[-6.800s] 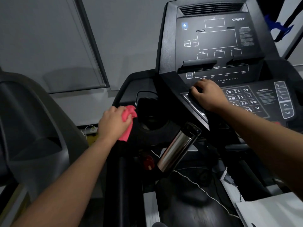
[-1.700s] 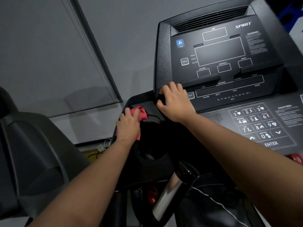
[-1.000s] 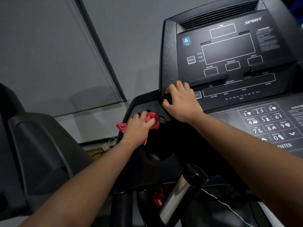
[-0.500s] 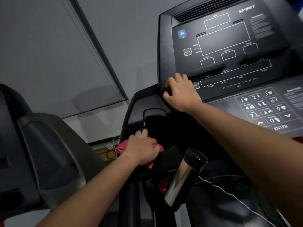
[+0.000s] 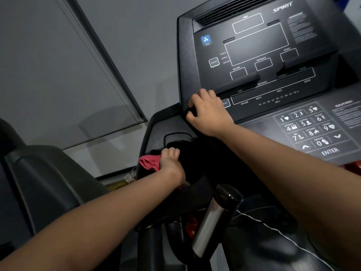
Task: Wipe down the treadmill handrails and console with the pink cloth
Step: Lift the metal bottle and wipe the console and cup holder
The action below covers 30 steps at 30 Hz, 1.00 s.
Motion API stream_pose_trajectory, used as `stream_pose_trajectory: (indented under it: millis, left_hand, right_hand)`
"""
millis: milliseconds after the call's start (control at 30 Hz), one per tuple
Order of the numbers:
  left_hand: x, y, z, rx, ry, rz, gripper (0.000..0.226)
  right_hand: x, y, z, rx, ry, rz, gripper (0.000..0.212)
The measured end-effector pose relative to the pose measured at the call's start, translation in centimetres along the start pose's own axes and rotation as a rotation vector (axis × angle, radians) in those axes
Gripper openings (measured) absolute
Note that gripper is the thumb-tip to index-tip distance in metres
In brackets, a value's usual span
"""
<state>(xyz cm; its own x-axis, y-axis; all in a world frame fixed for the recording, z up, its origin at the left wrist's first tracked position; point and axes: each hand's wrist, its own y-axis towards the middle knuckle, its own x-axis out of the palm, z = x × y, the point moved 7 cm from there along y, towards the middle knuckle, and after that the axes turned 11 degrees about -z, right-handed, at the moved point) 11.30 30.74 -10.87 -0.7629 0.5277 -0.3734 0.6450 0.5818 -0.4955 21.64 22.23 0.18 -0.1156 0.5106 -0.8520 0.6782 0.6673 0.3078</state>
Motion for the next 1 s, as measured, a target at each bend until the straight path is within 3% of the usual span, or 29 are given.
stream_pose_trajectory:
  millis: [200, 367, 633, 800, 867, 1000]
  left_hand:
    - [-0.6, 1.6, 0.3, -0.104, 0.189, 0.088, 0.047]
    - [-0.6, 1.4, 1.4, -0.027, 0.177, 0.025, 0.056]
    - [0.3, -1.0, 0.8, 0.222, -0.448, -0.034, 0.054]
    - [0.4, -3.8, 1.2, 0.089, -0.815, 0.234, 0.049]
    - [0.3, -4.5, 1.5, 0.066, -0.978, 0.237, 0.048]
    - [0.1, -3.9, 2.2, 0.066, -1.255, 0.09, 0.053]
  right_hand:
    - [0.1, 0.1, 0.1, -0.007, -0.02, -0.001, 0.03]
    - [0.1, 0.1, 0.2, -0.004, -0.025, 0.008, 0.028]
    - [0.1, 0.2, 0.1, -0.007, -0.02, 0.017, 0.027]
    - [0.2, 0.4, 0.1, -0.006, -0.018, 0.021, 0.027]
    - [0.2, 0.4, 0.2, -0.007, -0.022, 0.028, 0.027]
    - [0.1, 0.3, 0.0, -0.012, -0.019, 0.033, 0.027]
